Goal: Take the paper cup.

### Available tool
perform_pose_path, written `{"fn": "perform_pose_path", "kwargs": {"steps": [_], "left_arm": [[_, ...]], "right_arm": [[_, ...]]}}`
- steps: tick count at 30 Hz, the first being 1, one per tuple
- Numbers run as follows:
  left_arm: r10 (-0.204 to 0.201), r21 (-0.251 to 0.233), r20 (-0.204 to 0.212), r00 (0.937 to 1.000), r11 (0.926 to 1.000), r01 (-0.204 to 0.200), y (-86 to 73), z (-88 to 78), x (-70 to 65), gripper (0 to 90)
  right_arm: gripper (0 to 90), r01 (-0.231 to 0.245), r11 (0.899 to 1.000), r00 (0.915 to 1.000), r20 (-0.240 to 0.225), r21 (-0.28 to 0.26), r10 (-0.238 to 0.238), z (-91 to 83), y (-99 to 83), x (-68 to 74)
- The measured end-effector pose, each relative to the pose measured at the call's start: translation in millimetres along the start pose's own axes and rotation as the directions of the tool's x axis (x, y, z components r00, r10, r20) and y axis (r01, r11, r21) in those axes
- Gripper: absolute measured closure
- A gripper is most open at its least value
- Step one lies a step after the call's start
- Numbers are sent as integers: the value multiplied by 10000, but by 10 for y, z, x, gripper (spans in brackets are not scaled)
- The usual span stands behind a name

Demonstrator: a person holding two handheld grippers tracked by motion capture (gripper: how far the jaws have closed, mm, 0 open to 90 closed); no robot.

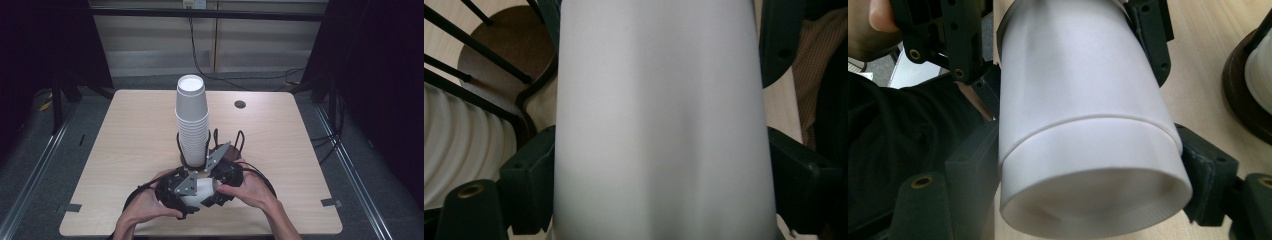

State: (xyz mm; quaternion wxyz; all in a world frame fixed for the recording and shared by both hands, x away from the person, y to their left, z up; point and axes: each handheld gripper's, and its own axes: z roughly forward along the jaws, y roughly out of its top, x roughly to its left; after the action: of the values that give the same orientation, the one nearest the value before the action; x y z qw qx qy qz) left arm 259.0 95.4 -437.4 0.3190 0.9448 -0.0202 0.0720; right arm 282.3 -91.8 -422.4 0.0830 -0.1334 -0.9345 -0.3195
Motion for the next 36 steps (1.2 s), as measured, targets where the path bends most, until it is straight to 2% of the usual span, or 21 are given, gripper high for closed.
{"fn": "perform_pose_path", "kwargs": {"steps": [3,10,14,18,20,24,27,29,32,33,35,36], "left_arm": [[-18,-321,-80,10000,9995,16,-14,-41,10,148],[-70,-700,-91,9999,9975,63,-49,-84,10,149],[-8,-1126,-198,9998,9936,-14,-52,-130,24,149],[-119,-1359,-166,9998,9907,95,-57,-138,30,150],[65,-1369,-219,9997,9905,-94,-55,-151,29,150],[93,-1639,-175,9998,9864,-121,-68,-176,36,151],[-28,-1925,-51,10000,9813,18,-66,-165,54,152],[43,-2173,-113,9999,9761,-67,-64,-175,51,152],[-153,-2539,-42,9999,9671,137,-59,-188,60,153],[-206,-2682,10,9998,9632,202,-63,-203,67,155],[-253,-3216,-185,9995,9467,180,-78,-259,64,162],[-280,-3359,-232,9993,9417,186,-88,-292,60,161]], "right_arm": [[231,74,9999,10000,32,-102,-74,-18,11,4],[231,125,9999,9999,91,9,-125,-9,31,29],[232,38,9999,10000,64,-139,-37,-51,25,28],[232,72,9997,9999,81,-235,-70,-69,20,29],[232,74,9996,9998,159,-255,-70,-75,13,32],[232,45,9993,9999,102,-358,-41,-81,3,32],[232,45,9993,10000,88,-380,-42,-91,-7,22],[232,67,9994,9999,96,-328,-64,-121,-13,28],[232,49,9993,9999,143,-374,-44,-155,-34,20],[232,45,9995,9998,175,-301,-40,-161,-41,20],[231,-12,9998,9990,443,-187,20,-158,-67,14],[231,-17,9998,9991,418,-180,24,-153,-88,3]]}}
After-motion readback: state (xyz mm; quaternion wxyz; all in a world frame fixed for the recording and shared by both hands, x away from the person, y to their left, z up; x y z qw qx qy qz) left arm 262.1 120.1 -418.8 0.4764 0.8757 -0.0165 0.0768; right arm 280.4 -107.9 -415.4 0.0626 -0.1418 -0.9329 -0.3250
